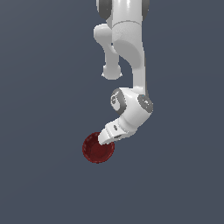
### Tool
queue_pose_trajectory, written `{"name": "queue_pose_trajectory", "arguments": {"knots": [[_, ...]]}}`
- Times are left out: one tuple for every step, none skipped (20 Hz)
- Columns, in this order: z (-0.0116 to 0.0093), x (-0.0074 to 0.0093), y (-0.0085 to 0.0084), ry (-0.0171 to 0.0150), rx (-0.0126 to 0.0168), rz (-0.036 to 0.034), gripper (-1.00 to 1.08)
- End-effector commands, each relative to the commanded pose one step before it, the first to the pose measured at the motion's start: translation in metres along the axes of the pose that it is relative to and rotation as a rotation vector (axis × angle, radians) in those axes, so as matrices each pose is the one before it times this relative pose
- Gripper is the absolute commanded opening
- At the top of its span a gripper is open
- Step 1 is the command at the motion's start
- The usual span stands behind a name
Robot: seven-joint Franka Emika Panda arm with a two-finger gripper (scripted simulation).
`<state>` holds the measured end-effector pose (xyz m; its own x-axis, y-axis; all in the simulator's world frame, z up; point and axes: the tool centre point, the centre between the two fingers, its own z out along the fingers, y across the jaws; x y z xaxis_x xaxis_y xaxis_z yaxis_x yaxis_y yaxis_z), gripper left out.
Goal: Pick up the object and move it to a goal position.
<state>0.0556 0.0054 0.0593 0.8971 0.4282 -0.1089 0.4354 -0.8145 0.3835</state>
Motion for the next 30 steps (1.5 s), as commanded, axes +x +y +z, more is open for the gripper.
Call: {"name": "queue_pose_trajectory", "arguments": {"knots": [[0.00096, 0.00094, 0.00005, 0.00061, -0.00661, -0.00631, 0.28], [-0.00048, -0.00057, -0.00028, -0.00053, 0.00411, 0.00345, 0.28], [0.00038, -0.00001, 0.00003, 0.0, 0.0, 0.0, 0.28], [0.00114, -0.00002, 0.00009, 0.0, 0.0, 0.0, 0.28], [0.0019, -0.00004, 0.00014, 0.0, 0.0, 0.0, 0.28], [0.00238, 0.00013, -0.00018, 0.0001, -0.00073, -0.00064, 0.28], [0.00342, -0.00011, 0.00025, 0.0, 0.0, 0.0, 0.28], [0.00379, 0.00014, -0.00026, 0.00015, -0.00098, -0.00096, 0.28], [0.00449, 0.0, -0.00008, 0.00011, -0.00066, -0.00071, 0.28], [0.00419, -0.00023, 0.00029, 0.0, 0.0, 0.0, 0.28], [0.0031, 0.00007, -0.0003, 0.00014, -0.00076, -0.00091, 0.28], [0.00266, -0.00018, 0.00018, 0.0, 0.0, 0.0, 0.28], [0.00172, 0.00003, -0.00019, 0.00008, -0.00042, -0.00054, 0.28], [0.00114, -0.00009, 0.00007, 0.0, 0.0, 0.0, 0.28], [0.00038, -0.00003, 0.00002, 0.0, 0.0, 0.0, 0.28], [0.0, 0.0, 0.0, 0.0, 0.0, 0.0, -1.0], [0.0, 0.0, 0.0, 0.0, 0.0, 0.0, -1.0], [0.0, 0.0, 0.0, 0.0, 0.0, 0.0, -1.0], [0.0, 0.0, 0.0, 0.0, 0.0, 0.0, -1.0], [0.0, 0.0, 0.0, 0.0, 0.0, 0.0, -1.0], [0.0, 0.0, 0.0, 0.0, 0.0, 0.0, -1.0], [0.0, 0.0, 0.0, 0.0, 0.0, 0.0, -1.0], [0.0, 0.0, 0.0, 0.0, 0.0, 0.0, -1.0], [0.0, 0.0, 0.0, 0.0, 0.0, 0.0, -1.0], [0.0, 0.0, 0.0, 0.0, 0.0, 0.0, -1.0], [-0.00007, -0.00028, 0.00031, -0.00069, -0.00041, 0.00055, -1.0], [-0.00025, -0.00006, 0.00019, 0.0, 0.0, 0.0, -1.0], [-0.00075, -0.00019, 0.00057, 0.0, 0.0, 0.0, -1.0], [-0.00125, -0.00032, 0.00095, 0.0, 0.0, 0.0, -1.0], [-0.00175, -0.00045, 0.00134, 0.0, 0.0, 0.0, -1.0]]}}
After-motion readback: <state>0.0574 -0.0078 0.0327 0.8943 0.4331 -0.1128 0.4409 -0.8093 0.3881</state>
